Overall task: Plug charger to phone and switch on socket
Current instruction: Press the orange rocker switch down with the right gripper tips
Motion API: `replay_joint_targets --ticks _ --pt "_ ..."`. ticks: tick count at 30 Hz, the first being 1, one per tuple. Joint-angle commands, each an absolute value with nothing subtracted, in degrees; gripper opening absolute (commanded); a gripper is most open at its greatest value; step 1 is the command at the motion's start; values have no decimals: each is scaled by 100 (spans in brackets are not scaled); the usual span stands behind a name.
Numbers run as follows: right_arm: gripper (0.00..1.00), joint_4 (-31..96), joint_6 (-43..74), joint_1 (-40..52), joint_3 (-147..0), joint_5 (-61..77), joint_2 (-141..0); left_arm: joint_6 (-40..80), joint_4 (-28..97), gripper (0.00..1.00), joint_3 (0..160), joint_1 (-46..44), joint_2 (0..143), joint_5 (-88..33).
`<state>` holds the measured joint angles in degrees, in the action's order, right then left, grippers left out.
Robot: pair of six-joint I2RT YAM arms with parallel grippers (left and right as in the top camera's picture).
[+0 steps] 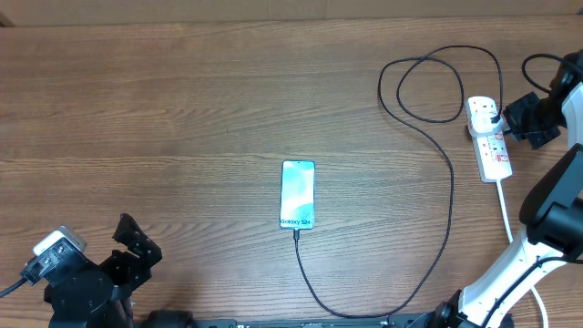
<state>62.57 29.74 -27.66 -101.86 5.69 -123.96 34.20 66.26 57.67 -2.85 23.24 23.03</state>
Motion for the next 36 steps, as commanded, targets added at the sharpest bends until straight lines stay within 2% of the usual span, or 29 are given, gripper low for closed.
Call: replay_joint_targets --ticks 1,30,36 --pt "4 6259 2880 -2755 -10280 567 -12543 3474 6626 100 5795 -248 2241 2436" --pt "4 6187 2775 -2532 -10280 620 -12914 3474 6624 100 5795 -248 2241 2436" --pt "4 6504 2779 -2646 -10471 451 -12814 3474 6624 100 5795 -235 2198 2434"
